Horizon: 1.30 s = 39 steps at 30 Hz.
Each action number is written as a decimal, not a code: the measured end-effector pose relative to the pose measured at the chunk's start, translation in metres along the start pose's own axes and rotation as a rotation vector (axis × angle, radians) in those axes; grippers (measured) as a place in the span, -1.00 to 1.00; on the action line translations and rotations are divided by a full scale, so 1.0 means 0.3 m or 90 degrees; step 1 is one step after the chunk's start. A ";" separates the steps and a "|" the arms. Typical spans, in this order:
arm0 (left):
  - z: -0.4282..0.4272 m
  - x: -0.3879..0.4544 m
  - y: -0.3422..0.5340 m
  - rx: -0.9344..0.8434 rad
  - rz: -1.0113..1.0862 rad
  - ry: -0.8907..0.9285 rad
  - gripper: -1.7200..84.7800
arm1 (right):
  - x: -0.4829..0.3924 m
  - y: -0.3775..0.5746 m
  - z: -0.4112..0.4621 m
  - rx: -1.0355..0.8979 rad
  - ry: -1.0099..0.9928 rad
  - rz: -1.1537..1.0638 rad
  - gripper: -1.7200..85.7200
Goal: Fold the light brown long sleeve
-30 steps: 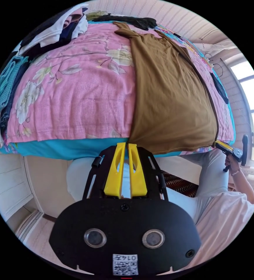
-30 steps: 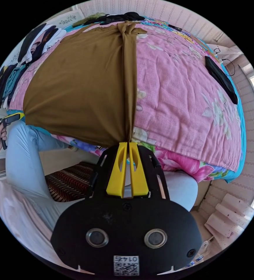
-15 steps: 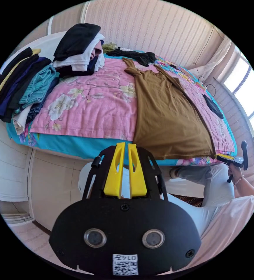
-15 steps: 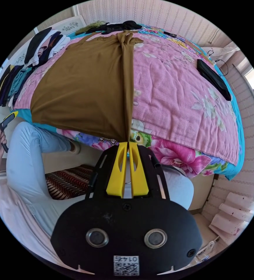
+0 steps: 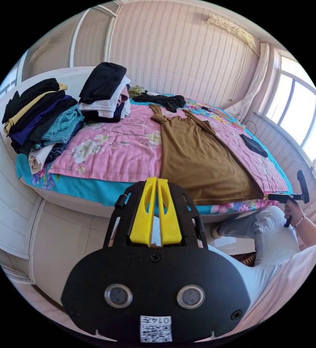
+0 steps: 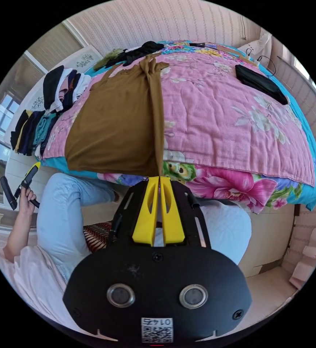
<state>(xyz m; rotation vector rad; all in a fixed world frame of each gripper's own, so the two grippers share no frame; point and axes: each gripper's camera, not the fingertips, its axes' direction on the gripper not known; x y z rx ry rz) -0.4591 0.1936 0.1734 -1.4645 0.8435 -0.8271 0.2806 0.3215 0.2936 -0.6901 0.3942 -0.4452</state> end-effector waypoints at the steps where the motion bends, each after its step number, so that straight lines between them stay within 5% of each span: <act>1: 0.009 -0.007 -0.008 -0.005 -0.002 0.021 -0.98 | -0.004 -0.004 -0.016 0.010 -0.020 -0.010 -0.96; 10: 0.097 0.020 -0.127 0.048 0.030 0.175 -0.98 | 0.056 -0.078 -0.018 -0.028 0.004 0.049 -0.96; 15: 0.264 0.044 -0.202 -0.035 0.043 0.061 -0.98 | 0.149 -0.085 -0.059 0.005 -0.051 0.131 -0.96; 19: 0.413 -0.022 -0.287 -0.114 -0.017 0.131 -0.98 | 0.210 -0.113 -0.048 -0.030 -0.071 0.162 -0.96; 24: 0.469 0.017 -0.401 -0.064 0.028 0.157 -0.96 | 0.242 -0.149 -0.090 -0.037 -0.017 0.156 -0.95; 30: 0.694 0.151 -0.653 -0.061 0.111 0.185 -0.92 | 0.247 -0.306 -0.162 0.018 0.042 0.067 -0.88; 39: 1.319 0.418 -1.308 -0.087 0.112 0.288 -0.87 | 0.068 -1.104 -0.040 0.117 -0.051 -0.185 -0.80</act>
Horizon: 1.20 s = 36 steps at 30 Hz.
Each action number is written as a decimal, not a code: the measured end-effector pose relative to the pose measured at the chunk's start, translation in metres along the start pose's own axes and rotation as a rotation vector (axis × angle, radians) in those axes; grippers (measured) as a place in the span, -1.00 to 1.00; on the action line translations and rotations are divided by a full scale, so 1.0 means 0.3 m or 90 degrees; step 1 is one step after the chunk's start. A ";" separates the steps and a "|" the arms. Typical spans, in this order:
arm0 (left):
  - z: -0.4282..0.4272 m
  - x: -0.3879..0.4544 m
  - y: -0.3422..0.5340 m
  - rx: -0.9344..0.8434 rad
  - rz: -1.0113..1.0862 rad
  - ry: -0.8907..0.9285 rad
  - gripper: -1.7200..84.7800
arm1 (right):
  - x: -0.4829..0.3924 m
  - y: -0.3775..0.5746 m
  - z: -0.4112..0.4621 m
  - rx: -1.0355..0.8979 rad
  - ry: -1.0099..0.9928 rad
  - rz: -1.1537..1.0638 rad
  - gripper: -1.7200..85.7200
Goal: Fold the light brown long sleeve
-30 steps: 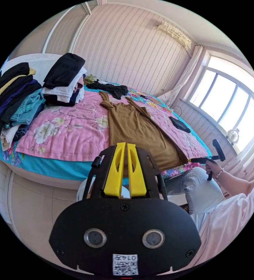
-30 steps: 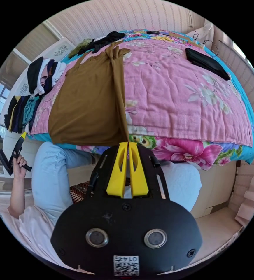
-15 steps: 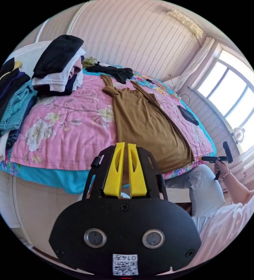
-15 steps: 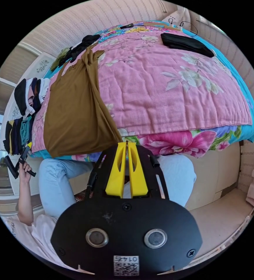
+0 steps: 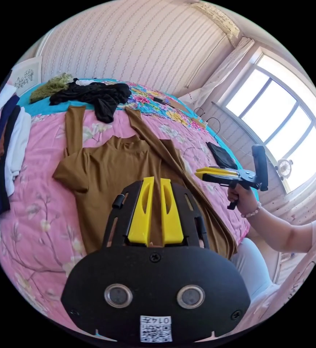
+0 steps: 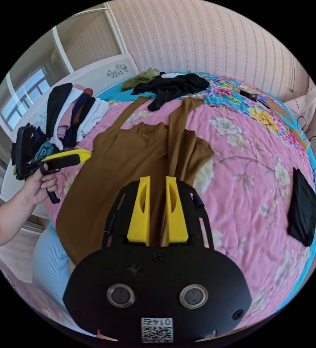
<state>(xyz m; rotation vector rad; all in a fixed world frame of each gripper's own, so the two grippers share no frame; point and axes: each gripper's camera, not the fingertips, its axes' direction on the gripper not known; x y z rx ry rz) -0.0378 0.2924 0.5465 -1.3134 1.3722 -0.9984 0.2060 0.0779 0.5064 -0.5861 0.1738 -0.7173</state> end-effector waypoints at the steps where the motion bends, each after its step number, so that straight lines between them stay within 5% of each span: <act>1: 0.068 -0.012 -0.083 -0.004 0.005 -0.007 -0.86 | 0.024 -0.075 0.047 0.008 0.003 0.008 -0.80; 6: 0.294 -0.059 -0.332 -0.062 -0.018 0.002 -0.84 | 0.207 -0.175 0.217 -0.089 -0.078 0.129 -0.94; 13: 0.564 -0.086 -0.653 -0.105 -0.025 -0.011 -0.83 | 0.355 -0.011 -0.004 0.007 -0.230 0.198 -0.97; 19: 0.935 -0.102 -0.822 -0.183 -0.053 -0.107 -0.78 | 0.430 0.110 -0.066 -0.034 -0.236 0.244 -0.97; 24: 1.159 -0.160 -0.872 -0.272 -0.080 -0.129 -0.94 | 0.474 0.142 -0.050 -0.075 -0.251 0.238 -0.97; 30: 1.073 -0.016 -1.019 -0.077 0.007 0.031 -0.98 | 0.577 0.147 -0.138 -0.010 -0.218 0.259 -0.97; 36: 1.174 0.506 -1.036 -0.071 0.267 0.394 -0.98 | 0.642 0.256 -0.260 0.033 -0.237 0.320 -0.97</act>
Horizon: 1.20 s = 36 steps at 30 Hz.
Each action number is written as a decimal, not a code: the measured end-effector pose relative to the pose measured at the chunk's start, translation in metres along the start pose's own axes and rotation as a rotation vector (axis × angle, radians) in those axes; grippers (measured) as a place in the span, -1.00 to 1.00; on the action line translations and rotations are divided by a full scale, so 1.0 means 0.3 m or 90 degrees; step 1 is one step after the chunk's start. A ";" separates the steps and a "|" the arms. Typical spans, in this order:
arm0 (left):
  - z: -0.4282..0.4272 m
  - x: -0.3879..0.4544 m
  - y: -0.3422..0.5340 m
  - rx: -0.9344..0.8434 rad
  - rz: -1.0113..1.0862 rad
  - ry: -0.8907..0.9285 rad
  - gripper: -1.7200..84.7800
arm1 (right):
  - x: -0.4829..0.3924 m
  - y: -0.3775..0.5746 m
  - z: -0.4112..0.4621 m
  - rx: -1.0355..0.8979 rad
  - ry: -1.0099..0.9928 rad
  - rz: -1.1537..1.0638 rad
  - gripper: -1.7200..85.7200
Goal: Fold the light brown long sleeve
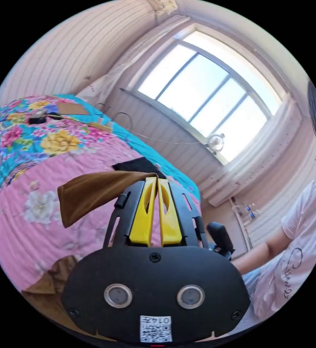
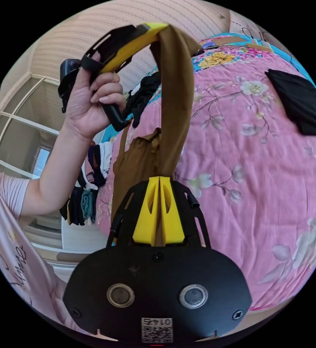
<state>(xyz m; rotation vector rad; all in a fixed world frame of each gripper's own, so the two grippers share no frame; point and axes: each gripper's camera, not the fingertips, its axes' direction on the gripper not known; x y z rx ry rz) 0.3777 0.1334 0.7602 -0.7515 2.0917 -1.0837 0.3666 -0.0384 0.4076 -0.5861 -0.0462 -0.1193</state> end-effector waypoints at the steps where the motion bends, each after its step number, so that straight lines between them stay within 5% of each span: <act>1: 0.113 0.076 0.001 -0.034 0.037 0.077 -0.98 | 0.019 0.035 -0.029 0.000 -0.010 0.019 -0.97; 5: 0.516 0.232 0.175 -0.209 0.082 0.111 -0.95 | 0.121 0.205 -0.111 -0.035 0.009 0.111 -0.97; 9: 0.625 0.202 0.334 -0.292 0.008 0.171 -0.86 | 0.229 0.343 -0.178 -0.085 0.070 0.203 -0.97; 12: 0.490 0.174 0.397 -0.275 0.031 0.085 -0.85 | 0.311 0.398 -0.278 -0.060 0.125 0.250 -0.96; 17: 0.187 -0.135 0.438 -0.244 -0.068 -0.283 -0.84 | 0.482 0.376 -0.510 0.094 0.238 0.324 -0.92; 22: 0.126 -0.419 0.425 -0.242 -0.164 -0.449 -0.78 | 0.596 0.234 -0.636 0.202 0.314 0.302 -0.78; 28: 0.331 -0.583 0.471 -0.346 -0.180 -0.474 -0.82 | 0.711 0.044 -0.601 0.154 0.426 0.241 -0.80; 31: 0.344 -0.600 0.476 -0.334 -0.181 -0.481 -0.94 | 0.790 0.017 -0.538 0.044 0.460 0.243 -0.91; 36: 0.276 -0.594 0.449 -0.270 -0.190 -0.440 -0.98 | 0.712 0.155 -0.704 0.110 0.426 0.211 -0.95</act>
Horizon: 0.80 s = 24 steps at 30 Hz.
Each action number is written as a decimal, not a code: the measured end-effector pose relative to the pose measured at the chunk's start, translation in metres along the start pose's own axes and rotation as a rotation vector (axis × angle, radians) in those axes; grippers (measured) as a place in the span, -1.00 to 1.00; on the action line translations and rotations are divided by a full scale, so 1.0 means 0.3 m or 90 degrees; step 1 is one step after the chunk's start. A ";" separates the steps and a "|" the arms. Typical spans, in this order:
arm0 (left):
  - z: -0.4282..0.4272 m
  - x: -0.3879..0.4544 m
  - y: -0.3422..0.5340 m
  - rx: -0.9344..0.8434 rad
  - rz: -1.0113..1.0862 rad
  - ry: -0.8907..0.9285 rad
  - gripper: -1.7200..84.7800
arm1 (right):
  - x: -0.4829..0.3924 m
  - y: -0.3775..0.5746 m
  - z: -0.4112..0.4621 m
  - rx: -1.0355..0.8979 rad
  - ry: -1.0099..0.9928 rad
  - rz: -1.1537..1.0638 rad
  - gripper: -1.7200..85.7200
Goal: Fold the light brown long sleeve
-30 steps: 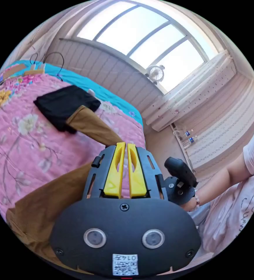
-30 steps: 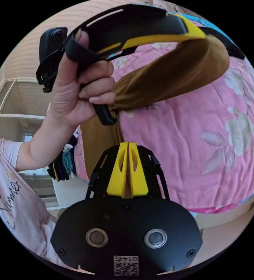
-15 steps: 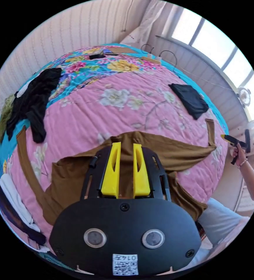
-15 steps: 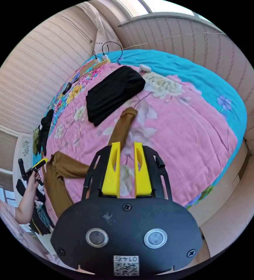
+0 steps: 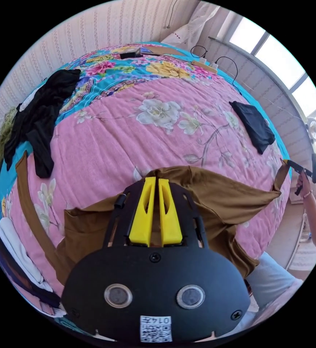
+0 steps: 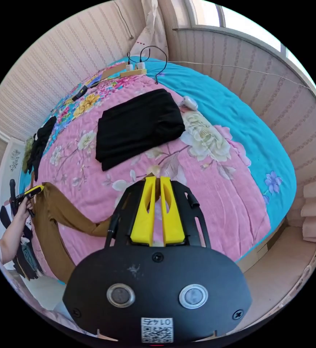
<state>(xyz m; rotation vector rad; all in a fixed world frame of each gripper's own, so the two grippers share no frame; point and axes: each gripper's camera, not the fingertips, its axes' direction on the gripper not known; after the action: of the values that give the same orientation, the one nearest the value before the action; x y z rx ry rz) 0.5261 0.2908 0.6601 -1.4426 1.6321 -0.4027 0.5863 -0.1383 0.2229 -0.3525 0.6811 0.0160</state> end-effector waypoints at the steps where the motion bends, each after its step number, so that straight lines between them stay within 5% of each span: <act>1: -0.019 -0.006 -0.001 0.012 0.004 0.002 -0.98 | 0.044 0.053 -0.069 0.018 -0.007 0.018 -0.95; 7: -0.008 -0.026 -0.028 0.021 0.012 0.016 -0.97 | 0.292 0.302 -0.302 0.074 -0.086 0.166 -0.95; 14: 0.095 -0.039 -0.055 0.009 -0.033 0.012 -0.89 | 0.497 0.354 -0.111 0.020 -0.104 0.258 -0.96; 18: -0.011 0.003 -0.027 0.071 0.000 -0.030 -0.92 | 0.570 0.371 -0.096 0.028 -0.083 0.264 -0.94; 24: 0.064 0.246 -0.047 0.018 0.167 0.079 -0.87 | 0.577 0.300 -0.061 0.016 -0.056 0.154 -0.81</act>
<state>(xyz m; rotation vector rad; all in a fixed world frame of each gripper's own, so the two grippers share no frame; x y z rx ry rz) 0.5554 0.2256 0.6305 -1.1819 1.8804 -0.3684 0.6983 -0.0770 0.0744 -0.2425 0.6334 0.2517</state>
